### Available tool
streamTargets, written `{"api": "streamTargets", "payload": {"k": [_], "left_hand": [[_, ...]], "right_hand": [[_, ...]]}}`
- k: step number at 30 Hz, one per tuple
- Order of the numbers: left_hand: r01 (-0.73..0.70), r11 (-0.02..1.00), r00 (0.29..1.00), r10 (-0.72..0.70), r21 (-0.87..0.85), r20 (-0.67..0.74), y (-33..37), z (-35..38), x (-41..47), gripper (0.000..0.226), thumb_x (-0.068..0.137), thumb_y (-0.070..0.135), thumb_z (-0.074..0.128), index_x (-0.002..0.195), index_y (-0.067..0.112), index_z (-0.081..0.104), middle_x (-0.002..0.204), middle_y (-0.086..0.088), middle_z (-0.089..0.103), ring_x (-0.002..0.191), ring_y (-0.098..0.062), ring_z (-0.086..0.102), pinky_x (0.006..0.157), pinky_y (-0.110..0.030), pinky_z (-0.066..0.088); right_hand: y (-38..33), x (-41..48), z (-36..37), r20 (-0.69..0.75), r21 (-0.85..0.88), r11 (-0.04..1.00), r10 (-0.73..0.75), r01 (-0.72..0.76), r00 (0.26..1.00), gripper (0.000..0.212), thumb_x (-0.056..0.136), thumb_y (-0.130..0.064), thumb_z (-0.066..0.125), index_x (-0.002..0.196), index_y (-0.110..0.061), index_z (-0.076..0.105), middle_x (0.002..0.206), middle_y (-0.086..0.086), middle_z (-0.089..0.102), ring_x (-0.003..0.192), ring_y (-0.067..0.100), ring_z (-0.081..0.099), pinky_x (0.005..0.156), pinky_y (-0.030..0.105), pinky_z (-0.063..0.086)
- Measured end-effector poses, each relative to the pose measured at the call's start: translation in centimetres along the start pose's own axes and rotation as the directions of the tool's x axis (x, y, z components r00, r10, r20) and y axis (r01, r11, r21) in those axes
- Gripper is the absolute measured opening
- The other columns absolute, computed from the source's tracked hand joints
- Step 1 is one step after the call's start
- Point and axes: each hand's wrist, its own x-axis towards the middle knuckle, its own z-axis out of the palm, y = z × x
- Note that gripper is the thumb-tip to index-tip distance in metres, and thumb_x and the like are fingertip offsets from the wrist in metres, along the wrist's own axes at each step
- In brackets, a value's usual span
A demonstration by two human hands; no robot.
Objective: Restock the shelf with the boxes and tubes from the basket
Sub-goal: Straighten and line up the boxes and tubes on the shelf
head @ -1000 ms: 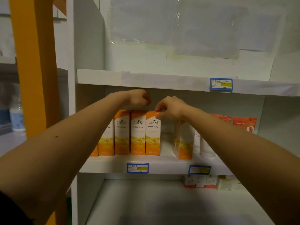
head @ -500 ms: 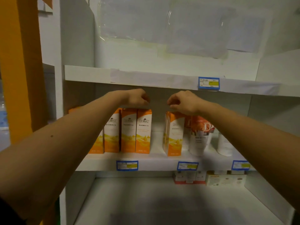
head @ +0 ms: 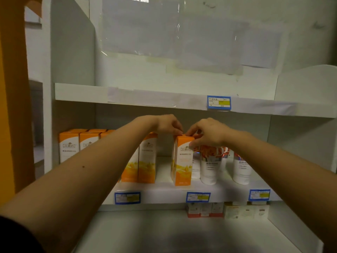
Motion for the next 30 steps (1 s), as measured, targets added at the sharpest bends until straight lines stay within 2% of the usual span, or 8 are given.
{"api": "streamTargets", "payload": {"k": [7,12,15,18,25,30], "left_hand": [[0.030,0.998,0.999,-0.029,-0.059,0.023,0.8,-0.5,0.7,0.032,0.091,0.018,0.056,0.120,0.005,0.061,0.119,-0.013,0.065,0.097,-0.016,0.058,0.093,-0.028,0.046],[0.071,0.997,0.995,-0.072,0.017,0.071,0.3,-0.5,1.2,0.032,0.091,0.015,0.054,0.122,0.005,0.058,0.120,-0.012,0.063,0.110,-0.023,0.059,0.096,-0.032,0.044],[0.101,0.993,0.994,-0.103,0.063,0.030,-0.6,-0.6,1.0,0.034,0.091,0.021,0.055,0.123,0.009,0.057,0.121,-0.009,0.062,0.113,-0.025,0.058,0.101,-0.039,0.045],[0.160,0.986,0.987,-0.159,0.053,-0.019,-1.6,-1.0,0.4,0.038,0.089,0.026,0.057,0.126,0.016,0.054,0.124,-0.004,0.060,0.114,-0.024,0.056,0.102,-0.045,0.046],[0.239,0.971,0.971,-0.240,0.024,0.012,-3.3,-1.0,-0.6,0.034,0.089,0.026,0.057,0.122,0.020,0.056,0.123,-0.004,0.060,0.113,-0.025,0.058,0.100,-0.045,0.048],[0.259,0.966,0.966,-0.259,-0.005,0.016,-3.4,-0.9,-0.7,0.029,0.086,0.031,0.059,0.115,0.023,0.060,0.120,-0.003,0.062,0.109,-0.025,0.060,0.099,-0.045,0.049]], "right_hand": [[0.3,-0.5,-0.2,0.003,0.025,0.999,-0.024,0.024,1.000,0.041,0.079,-0.039,0.069,0.118,-0.029,0.062,0.120,-0.001,0.063,0.107,0.019,0.061,0.091,0.039,0.053],[0.1,-0.3,0.1,-0.017,0.018,0.999,-0.030,0.030,0.999,0.037,0.080,-0.038,0.068,0.115,-0.027,0.061,0.119,0.000,0.062,0.107,0.020,0.060,0.087,0.035,0.052],[0.1,0.0,0.2,-0.030,0.002,1.000,-0.029,0.029,0.999,0.033,0.081,-0.037,0.067,0.111,-0.026,0.061,0.120,0.000,0.061,0.107,0.020,0.059,0.088,0.037,0.052],[0.0,0.3,0.3,-0.018,0.006,1.000,-0.024,0.024,1.000,0.029,0.082,-0.035,0.066,0.108,-0.024,0.061,0.117,0.000,0.062,0.105,0.020,0.059,0.089,0.038,0.052],[-0.3,0.8,0.3,0.004,0.009,1.000,-0.014,0.014,1.000,0.028,0.083,-0.032,0.066,0.108,-0.021,0.060,0.117,0.002,0.061,0.106,0.021,0.059,0.092,0.039,0.052],[-0.6,1.2,0.5,0.036,-0.007,1.000,-0.011,0.011,0.999,0.038,0.086,-0.032,0.063,0.121,-0.019,0.057,0.123,0.004,0.061,0.111,0.022,0.058,0.096,0.041,0.050]]}}
